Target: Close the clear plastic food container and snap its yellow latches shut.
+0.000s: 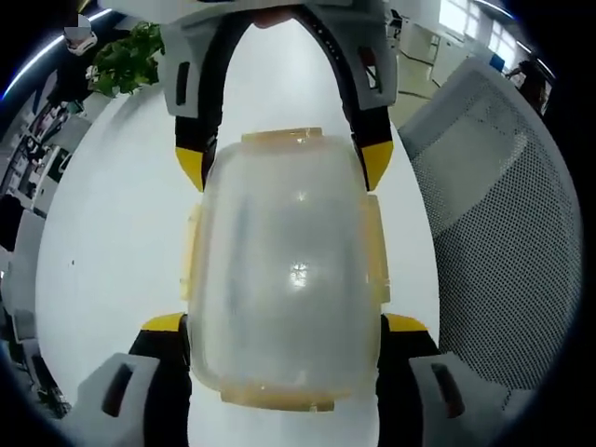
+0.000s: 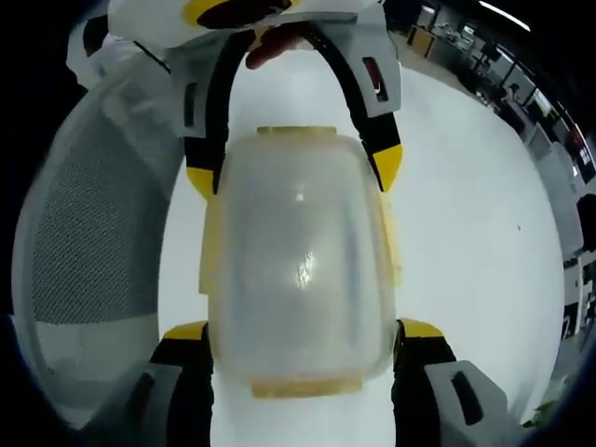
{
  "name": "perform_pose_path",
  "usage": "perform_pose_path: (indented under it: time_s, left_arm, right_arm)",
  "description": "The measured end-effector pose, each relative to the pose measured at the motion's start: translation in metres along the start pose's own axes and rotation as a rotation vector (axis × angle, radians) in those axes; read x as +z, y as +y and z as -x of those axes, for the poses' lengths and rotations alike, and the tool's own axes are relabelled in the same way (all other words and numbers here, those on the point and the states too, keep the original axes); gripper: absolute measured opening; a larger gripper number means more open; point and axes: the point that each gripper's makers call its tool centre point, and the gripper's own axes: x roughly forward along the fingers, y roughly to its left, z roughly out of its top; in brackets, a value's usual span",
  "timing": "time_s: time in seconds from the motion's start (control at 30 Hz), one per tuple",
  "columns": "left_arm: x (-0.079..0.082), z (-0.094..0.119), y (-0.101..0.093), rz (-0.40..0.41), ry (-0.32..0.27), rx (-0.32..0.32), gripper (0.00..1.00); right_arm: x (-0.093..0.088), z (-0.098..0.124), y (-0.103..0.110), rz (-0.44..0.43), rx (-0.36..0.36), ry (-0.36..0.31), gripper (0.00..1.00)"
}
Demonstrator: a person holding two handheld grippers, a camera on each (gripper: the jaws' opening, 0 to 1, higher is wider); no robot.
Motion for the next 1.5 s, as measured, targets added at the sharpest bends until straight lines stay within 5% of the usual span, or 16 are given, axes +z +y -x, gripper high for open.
perform_pose_path:
  time_s: [1.0, 1.5]
  left_arm:
    - [-0.058, 0.023, -0.005, 0.005, 0.023, 0.000, 0.82]
    - [-0.069, 0.028, -0.004, 0.012, 0.018, 0.005, 0.83]
  right_arm:
    - [0.059, -0.020, 0.007, 0.003, -0.004, -0.003, 0.80]
    - [0.070, -0.023, 0.005, 0.012, -0.014, 0.013, 0.80]
